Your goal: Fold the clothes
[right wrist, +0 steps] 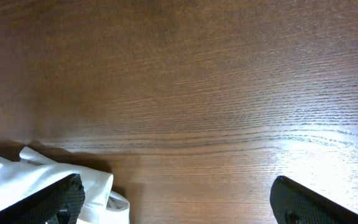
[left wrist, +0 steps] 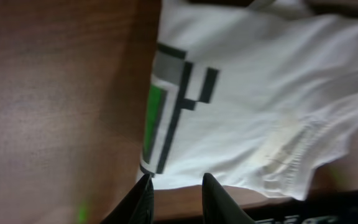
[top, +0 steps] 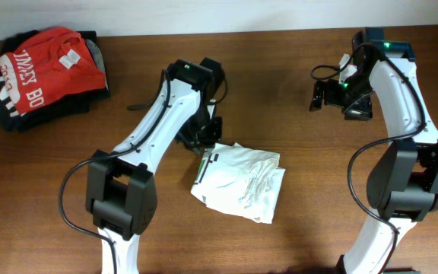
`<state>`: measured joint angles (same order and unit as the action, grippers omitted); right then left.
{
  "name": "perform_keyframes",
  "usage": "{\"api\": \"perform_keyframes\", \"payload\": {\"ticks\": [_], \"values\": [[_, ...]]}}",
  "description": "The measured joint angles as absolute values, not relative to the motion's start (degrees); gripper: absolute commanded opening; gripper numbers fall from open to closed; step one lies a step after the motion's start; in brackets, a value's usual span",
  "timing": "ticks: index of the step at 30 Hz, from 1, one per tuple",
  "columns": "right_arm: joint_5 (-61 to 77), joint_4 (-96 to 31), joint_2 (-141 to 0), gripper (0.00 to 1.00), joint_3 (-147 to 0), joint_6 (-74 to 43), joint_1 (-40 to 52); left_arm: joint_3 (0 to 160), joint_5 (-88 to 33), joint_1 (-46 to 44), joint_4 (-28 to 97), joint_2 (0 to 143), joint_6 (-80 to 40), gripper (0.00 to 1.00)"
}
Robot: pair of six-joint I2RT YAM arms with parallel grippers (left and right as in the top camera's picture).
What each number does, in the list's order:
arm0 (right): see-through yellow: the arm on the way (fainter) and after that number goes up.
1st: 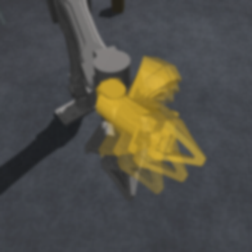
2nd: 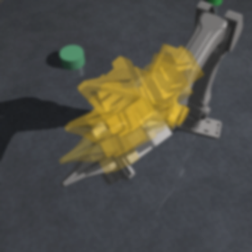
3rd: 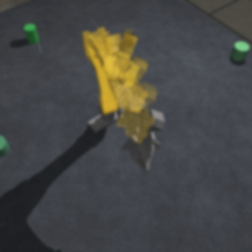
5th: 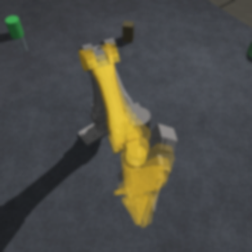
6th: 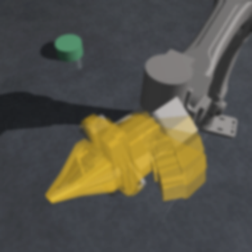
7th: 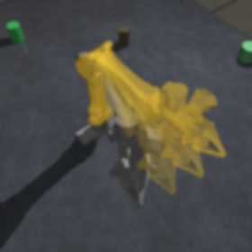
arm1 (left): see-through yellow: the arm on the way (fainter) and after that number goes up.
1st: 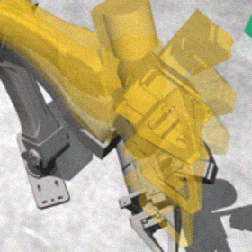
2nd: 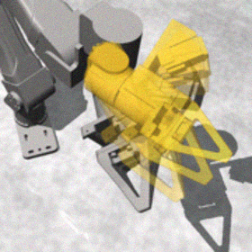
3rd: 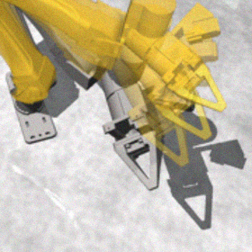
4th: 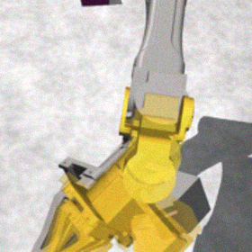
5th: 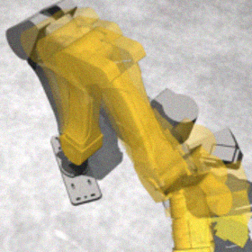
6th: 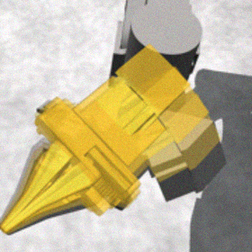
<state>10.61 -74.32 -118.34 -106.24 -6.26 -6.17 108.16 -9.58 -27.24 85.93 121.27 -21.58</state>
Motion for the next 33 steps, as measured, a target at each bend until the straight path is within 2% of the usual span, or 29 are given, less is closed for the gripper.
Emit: {"api": "perform_keyframes", "payload": {"ticks": [4,6,8,12,14,16,17,18,19,20,22,25,29,33], "values": [[10.61,-74.32,-118.34,0.99,-106.24,-6.2,-6.17,99.37,-9.58,-28.08,82.08,121.19,-21.56,0.26],[10.63,-74.32,-118.34,0.99,-106.21,-6.22,-6.17,91.2,-11.25,-28.97,75.22,120.86,-21.58,0.25],[10.61,-74.3,-118.34,0.99,-106.21,-6.24,-6.17,85.03,-12.99,-29.76,71.85,120.86,-21.56,0.11],[10.61,-74.32,-118.34,0.99,-106.21,-6.22,-6.17,81.93,-12.19,-30.06,71.11,120.86,-21.63,0.02],[10.61,-74.37,-118.34,0.99,-106.21,-6.22,-6.17,82.5,-10.57,-30.04,73.3,120.84,-22.59,0.0],[10.61,-74.32,-118.34,0.99,-106.21,-6.24,-6.17,85.1,-8.05,-30.04,77.67,120.49,-24.05,0.01],[10.61,-74.32,-118.34,0.99,-106.21,-6.2,-6.17,87.26,-6.68,-30.04,79.37,119.83,-24.71,0.06],[10.61,-74.37,-118.34,0.99,-106.21,-6.26,-6.17,89.23,-5.72,-30.04,80.07,118.89,-25.15,0.12],[10.61,-74.35,-118.34,0.99,-106.21,-6.24,-6.17,92.03,-4.78,-30.04,79.92,117.64,-25.45,0.28],[10.61,-74.32,-118.34,0.99,-106.21,-6.22,-6.17,94.45,-4.01,-30.04,78.72,116.01,-25.69,0.38],[10.61,-74.35,-118.34,0.99,-106.21,-6.24,-6.17,96.95,-3.18,-30.04,74.0,113.75,-25.36,0.46],[10.61,-74.32,-118.34,0.99,-106.21,-6.22,-6.17,98.19,-2.68,-30.04,67.46,113.14,-23.75,0.47],[10.61,-74.32,-118.34,0.99,-106.21,-6.22,-6.17,98.19,-2.96,-30.04,66.83,115.18,-23.31,0.46],[10.61,-74.3,-118.34,0.99,-106.21,-6.22,-6.17,98.02,-3.03,-30.04,64.71,123.13,-22.74,0.26]]}}
